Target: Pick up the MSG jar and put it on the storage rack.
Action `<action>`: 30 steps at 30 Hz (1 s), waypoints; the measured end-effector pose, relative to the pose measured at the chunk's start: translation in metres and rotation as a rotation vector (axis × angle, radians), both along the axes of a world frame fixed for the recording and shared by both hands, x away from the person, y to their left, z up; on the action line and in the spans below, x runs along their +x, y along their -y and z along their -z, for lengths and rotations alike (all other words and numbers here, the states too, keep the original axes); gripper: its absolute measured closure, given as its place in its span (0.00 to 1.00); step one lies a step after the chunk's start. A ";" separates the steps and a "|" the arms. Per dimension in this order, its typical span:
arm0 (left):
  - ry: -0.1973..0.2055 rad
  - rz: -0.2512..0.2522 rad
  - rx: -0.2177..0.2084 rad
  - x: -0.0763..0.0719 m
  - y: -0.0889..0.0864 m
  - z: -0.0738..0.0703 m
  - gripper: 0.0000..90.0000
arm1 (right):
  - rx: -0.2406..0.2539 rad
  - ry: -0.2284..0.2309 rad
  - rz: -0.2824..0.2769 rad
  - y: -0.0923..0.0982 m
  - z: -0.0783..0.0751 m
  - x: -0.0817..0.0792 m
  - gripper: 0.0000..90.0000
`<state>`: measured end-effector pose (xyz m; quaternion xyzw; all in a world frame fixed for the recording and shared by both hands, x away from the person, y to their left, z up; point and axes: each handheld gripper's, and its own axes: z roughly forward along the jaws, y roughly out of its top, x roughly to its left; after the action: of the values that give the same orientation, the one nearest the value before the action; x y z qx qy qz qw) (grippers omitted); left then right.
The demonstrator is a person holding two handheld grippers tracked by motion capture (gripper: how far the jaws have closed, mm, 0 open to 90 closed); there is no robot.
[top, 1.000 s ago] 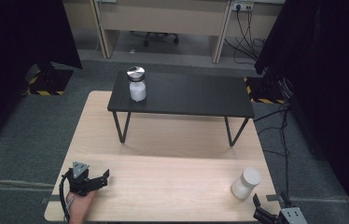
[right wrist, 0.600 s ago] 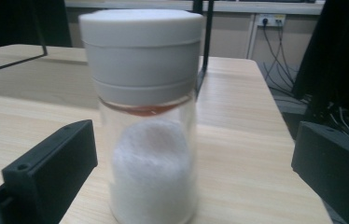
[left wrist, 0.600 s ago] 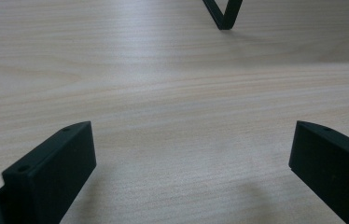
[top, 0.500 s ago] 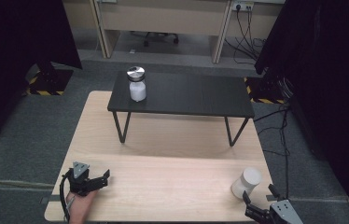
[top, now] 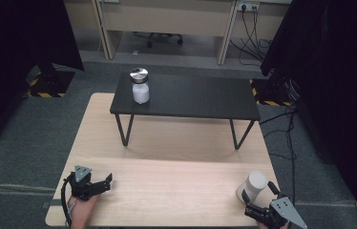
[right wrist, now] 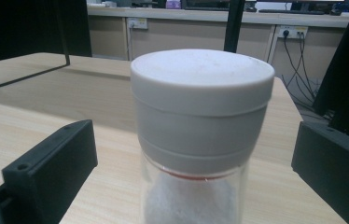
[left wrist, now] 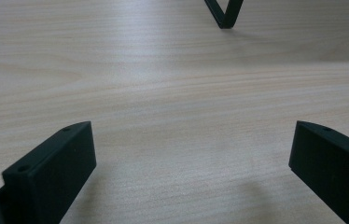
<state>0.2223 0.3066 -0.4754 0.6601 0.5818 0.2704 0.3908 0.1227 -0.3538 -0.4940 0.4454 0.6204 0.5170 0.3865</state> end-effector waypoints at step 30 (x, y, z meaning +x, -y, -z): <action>0.009 -0.002 0.005 -0.002 0.001 0.001 0.00 | 0.034 -0.026 0.042 -0.010 -0.013 0.010 0.35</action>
<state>0.2199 0.3055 -0.4760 0.6592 0.5799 0.2752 0.3916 0.1329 -0.3434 -0.4813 0.4714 0.6071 0.5136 0.3814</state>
